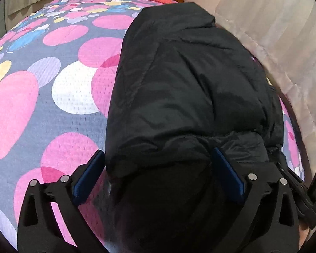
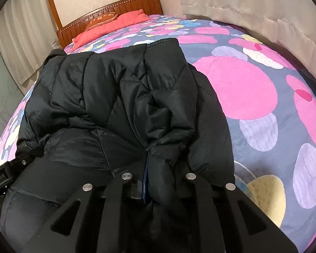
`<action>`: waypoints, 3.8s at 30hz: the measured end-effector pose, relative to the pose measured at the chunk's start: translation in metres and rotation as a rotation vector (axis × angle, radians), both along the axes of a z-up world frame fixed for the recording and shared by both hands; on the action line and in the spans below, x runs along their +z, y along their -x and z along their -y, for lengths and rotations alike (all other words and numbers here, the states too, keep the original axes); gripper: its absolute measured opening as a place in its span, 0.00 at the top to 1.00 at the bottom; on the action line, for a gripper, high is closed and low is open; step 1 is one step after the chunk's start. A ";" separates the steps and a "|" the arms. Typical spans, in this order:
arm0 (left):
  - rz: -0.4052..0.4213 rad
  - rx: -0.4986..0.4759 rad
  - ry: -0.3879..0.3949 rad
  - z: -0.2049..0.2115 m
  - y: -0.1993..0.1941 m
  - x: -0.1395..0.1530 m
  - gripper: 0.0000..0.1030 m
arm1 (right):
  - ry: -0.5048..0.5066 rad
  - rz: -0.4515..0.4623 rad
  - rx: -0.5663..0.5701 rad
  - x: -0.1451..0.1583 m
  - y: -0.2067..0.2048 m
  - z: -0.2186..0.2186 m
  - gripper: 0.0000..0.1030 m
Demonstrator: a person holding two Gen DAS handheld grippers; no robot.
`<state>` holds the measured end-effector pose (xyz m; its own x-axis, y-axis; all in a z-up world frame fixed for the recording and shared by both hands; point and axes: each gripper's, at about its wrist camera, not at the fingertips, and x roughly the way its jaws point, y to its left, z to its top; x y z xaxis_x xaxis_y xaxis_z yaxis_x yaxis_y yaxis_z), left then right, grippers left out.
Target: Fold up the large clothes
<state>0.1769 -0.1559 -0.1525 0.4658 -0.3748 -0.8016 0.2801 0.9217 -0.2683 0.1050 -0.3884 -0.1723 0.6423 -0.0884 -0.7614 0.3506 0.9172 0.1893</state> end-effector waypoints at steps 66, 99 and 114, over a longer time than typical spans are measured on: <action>0.064 0.144 -0.029 0.014 -0.047 -0.017 0.02 | 0.094 0.034 0.036 -0.008 -0.068 0.001 0.58; -0.220 0.382 0.539 -0.104 0.000 -0.030 0.02 | -0.255 0.044 -0.142 0.003 -0.001 0.073 0.22; -0.295 0.277 0.603 -0.078 -0.024 -0.040 0.02 | -0.491 0.114 -0.095 -0.025 -0.011 0.078 0.49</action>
